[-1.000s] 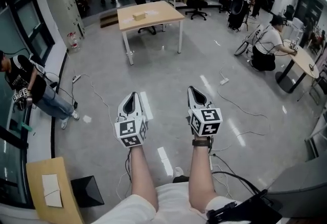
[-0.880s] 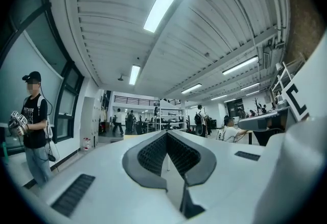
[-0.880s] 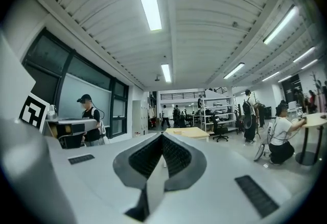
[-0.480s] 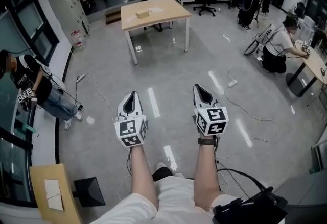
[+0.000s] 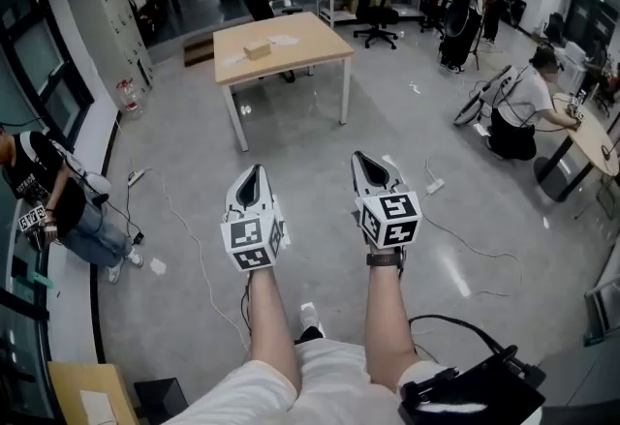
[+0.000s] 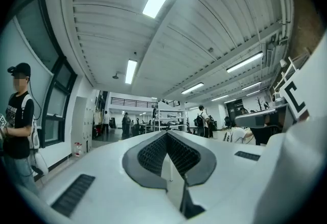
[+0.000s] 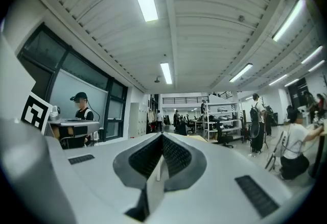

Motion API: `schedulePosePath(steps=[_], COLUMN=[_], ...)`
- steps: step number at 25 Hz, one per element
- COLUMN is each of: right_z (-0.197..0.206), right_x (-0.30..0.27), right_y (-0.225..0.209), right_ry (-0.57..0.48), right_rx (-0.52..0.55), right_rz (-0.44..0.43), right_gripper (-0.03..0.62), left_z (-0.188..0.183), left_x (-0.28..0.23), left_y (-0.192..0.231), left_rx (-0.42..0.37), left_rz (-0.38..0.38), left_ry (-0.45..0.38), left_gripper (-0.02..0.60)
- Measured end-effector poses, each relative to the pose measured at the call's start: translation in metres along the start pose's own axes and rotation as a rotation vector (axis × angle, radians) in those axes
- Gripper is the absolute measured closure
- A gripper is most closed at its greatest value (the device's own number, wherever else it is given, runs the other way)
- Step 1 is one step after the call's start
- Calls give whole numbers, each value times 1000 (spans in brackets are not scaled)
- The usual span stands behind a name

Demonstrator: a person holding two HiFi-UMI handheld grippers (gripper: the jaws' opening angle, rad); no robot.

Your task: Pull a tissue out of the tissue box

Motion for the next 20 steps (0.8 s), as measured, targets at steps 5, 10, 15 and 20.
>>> schedulePosePath(steps=[5, 10, 15, 20], right_z=[-19, -4, 14, 37], right_x=[-95, -169, -211, -280], right_y=[-7, -13, -49, -87], right_ry=[-29, 0, 12, 19], right_rx=[55, 54, 11, 4], right_rz=[6, -9, -1, -51], right_gripper=[592, 592, 592, 592], left_z=[-14, -4, 26, 45], left_x=[-86, -158, -215, -291], left_y=[43, 65, 57, 65], left_rx=[-23, 45, 59, 146], left_rz=[33, 68, 112, 71], left_ry=[-44, -40, -8, 0], left_gripper=[580, 580, 580, 580])
Point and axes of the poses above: the fingertips, and each gripper's own axes: x backward along the fingers, y to its left, z out of its underside, the point moved 3 cm from there along x, backward along the fingers, and after that the axes turned 3 degrees about x, right-handed, at the moved point
